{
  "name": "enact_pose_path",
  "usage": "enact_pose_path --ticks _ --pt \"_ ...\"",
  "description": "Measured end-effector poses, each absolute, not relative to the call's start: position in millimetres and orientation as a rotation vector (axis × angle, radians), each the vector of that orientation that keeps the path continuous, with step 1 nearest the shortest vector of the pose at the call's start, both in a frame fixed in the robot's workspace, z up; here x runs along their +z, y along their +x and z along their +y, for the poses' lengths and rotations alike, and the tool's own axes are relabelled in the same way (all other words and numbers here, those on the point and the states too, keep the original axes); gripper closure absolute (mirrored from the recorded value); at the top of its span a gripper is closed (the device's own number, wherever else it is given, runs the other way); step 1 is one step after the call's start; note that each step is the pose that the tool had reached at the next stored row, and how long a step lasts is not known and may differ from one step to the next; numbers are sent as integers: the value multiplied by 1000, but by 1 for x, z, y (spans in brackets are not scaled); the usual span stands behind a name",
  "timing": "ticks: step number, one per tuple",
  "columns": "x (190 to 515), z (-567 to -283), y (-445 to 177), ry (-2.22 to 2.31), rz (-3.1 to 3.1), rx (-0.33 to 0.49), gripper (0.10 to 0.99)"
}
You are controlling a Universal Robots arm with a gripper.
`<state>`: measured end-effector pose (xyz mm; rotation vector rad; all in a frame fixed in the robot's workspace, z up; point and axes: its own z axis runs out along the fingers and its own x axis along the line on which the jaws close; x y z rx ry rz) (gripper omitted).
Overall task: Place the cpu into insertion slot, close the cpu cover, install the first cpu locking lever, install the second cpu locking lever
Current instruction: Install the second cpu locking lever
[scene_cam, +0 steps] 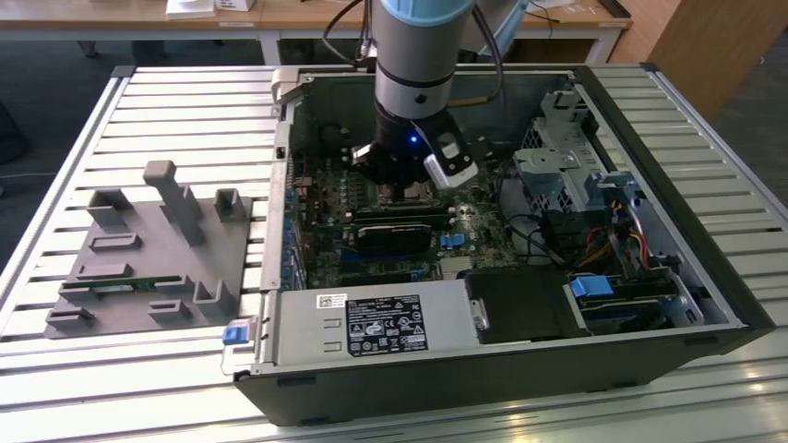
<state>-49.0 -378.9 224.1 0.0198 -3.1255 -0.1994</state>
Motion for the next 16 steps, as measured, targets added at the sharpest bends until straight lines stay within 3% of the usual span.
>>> enact_pose_path --ticks 16 --pt "211 -381 -59 20 -3125 -202 980"
